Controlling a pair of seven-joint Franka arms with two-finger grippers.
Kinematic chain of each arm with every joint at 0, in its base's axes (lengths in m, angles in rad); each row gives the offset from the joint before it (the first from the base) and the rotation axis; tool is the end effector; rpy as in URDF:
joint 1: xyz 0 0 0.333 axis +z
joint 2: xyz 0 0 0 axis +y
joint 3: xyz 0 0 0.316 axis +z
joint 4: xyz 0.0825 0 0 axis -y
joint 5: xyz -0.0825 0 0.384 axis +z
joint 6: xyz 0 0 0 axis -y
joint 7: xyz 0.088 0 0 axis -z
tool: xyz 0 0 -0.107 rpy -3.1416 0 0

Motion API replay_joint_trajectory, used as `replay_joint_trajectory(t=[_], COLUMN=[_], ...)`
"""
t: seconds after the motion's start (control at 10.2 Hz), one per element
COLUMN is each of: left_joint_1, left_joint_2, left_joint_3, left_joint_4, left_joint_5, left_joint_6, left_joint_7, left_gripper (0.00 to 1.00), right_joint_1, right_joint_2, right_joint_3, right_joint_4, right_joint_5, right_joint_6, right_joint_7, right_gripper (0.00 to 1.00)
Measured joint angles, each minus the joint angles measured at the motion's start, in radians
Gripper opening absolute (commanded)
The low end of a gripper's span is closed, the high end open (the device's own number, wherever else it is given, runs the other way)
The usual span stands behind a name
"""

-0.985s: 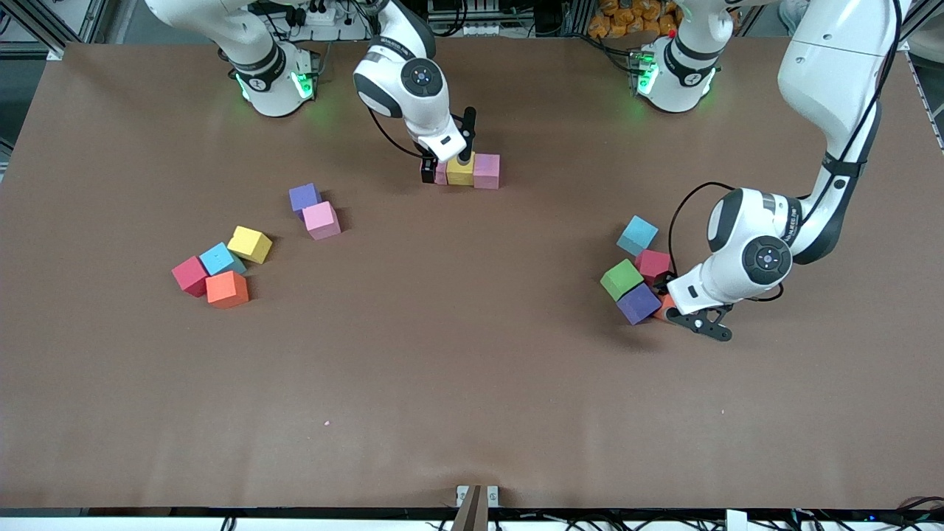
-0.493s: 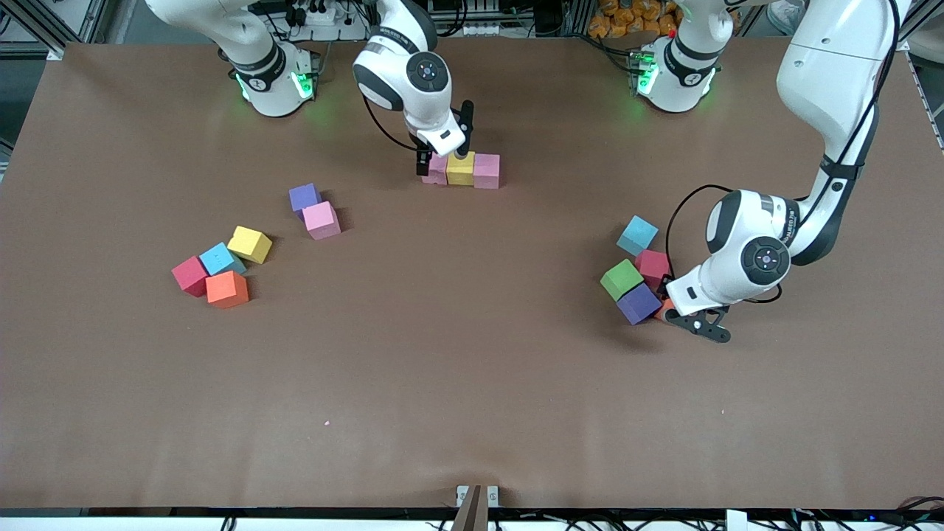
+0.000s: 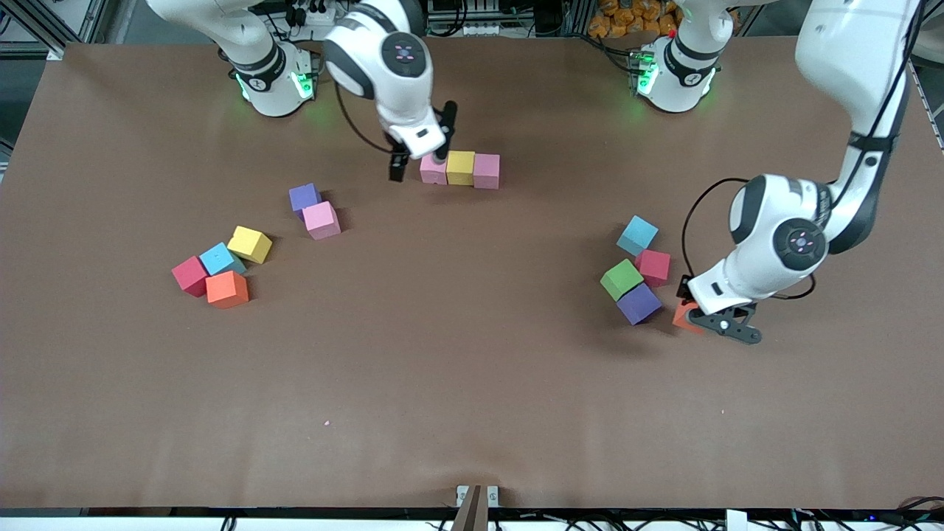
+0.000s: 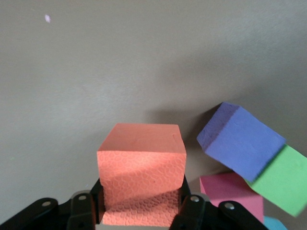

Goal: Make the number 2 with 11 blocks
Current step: 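Carry the orange cube with the left gripper while the right gripper reaches orange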

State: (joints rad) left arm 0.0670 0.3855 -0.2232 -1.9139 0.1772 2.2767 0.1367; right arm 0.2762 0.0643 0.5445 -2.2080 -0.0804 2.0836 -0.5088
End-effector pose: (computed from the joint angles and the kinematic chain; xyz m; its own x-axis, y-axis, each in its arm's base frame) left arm 0.6169 -0.0858 0.2971 0.9236 -0.3828 -0.0188 -0.3832 -0.9224 -0.0480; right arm 0.3550 0.3740 0.3414 0.1843 0.9681 -0.1696 0.9784 -0.1971 -0.0618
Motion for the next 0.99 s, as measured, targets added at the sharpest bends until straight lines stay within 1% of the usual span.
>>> replay_joint_trajectory(t=[0.2, 0.39, 0.49, 0.69, 0.79, 0.99], left_joint_1=[0.000, -0.001, -0.002, -0.014, -0.042, -0.136], left_joint_2=[-0.048, -0.068, -0.070, -0.063, -0.049, -0.025], left_joint_3=[-0.057, -0.137, -0.188, -0.299, -0.343, -0.360], left_joint_4=[0.005, 0.023, 0.032, 0.031, 0.028, 0.024], left_joint_5=[-0.018, -0.057, -0.063, -0.066, -0.066, -0.066], left_joint_6=[-0.054, -0.095, -0.107, -0.120, -0.121, -0.121], left_joint_7=[-0.033, -0.130, -0.213, -0.434, -0.550, -0.698], left_gripper=[0.52, 0.53, 0.54, 0.53, 0.54, 0.55], right_joint_1=[-0.136, -0.254, -0.298, -0.349, -0.395, -0.515], right_joint_2=[-0.030, -0.055, -0.065, -0.077, -0.082, -0.082], right_joint_3=[-0.005, -0.007, -0.007, -0.006, -0.005, -0.007], right_joint_4=[-0.005, -0.016, -0.019, -0.041, -0.078, -0.158], right_joint_5=[-0.001, -0.001, -0.001, -0.001, -0.001, -0.002], right_joint_6=[0.019, 0.064, 0.068, 0.091, 0.136, 0.234], right_joint_7=[-0.049, -0.058, -0.058, -0.056, -0.056, -0.067], right_gripper=[1.00, 1.00, 1.00, 1.00, 1.00, 1.00])
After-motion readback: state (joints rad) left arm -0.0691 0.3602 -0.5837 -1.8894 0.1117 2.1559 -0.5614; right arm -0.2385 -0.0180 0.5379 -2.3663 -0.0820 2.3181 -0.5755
